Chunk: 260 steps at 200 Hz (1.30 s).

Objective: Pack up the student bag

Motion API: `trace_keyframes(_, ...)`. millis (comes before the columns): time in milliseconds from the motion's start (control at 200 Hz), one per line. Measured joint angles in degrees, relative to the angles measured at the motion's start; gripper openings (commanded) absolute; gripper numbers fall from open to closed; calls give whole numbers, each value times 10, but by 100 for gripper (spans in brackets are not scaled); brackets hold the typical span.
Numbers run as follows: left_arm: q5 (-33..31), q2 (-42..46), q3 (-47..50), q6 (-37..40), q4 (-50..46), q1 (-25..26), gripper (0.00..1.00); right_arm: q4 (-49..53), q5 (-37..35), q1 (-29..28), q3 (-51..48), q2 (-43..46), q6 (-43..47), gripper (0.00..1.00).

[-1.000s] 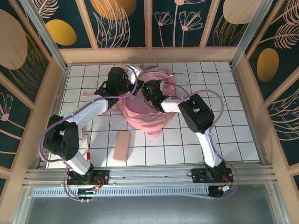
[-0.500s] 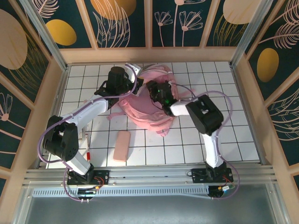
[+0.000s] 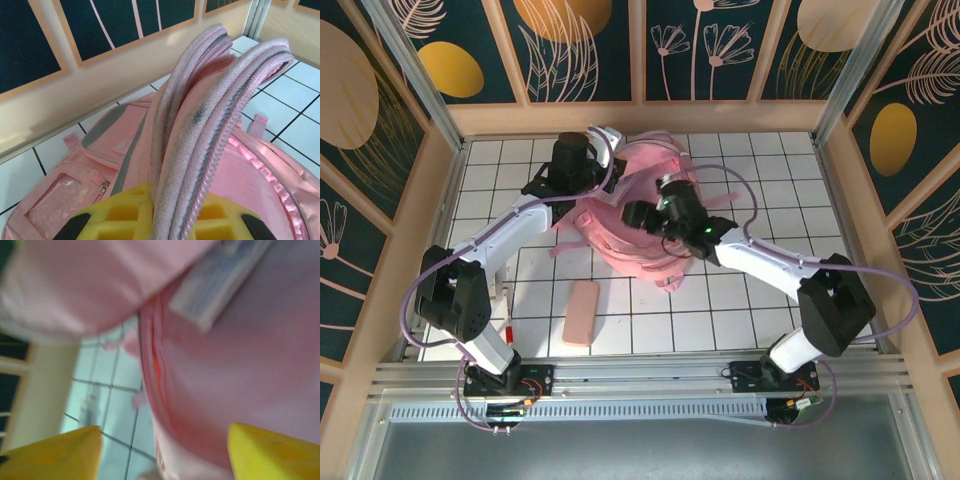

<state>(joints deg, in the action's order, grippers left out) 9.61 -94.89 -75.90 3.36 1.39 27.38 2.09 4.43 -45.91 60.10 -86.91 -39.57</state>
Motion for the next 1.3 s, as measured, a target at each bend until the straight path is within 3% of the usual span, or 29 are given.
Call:
trace_keyframes(185, -19, -7, -3, -11, 0, 0, 0, 151, -46, -123, 24, -4, -18, 99)
trace_keyframes(365, -21, -7, -5, -18, -1, 0, 0, 245, -59, -175, 161, -139, -74, 99)
trace_keyframes(545, -11, -15, -12, -42, -9, -1, 0, 343, -68, -183, 285, -279, -143, 99)
trace_keyframes(726, 3, -24, -14, -54, -9, -1, 0, 457, -89, -183, 367, -356, -207, 99)
trace_keyframes(911, 7, -41, -23, -50, -12, -1, 0, 527, -96, -185, 447, -398, -243, 99)
trace_keyframes(1301, 9, -51, -26, -45, -12, -7, 0, 562, -78, -185, 513, -444, -255, 99)
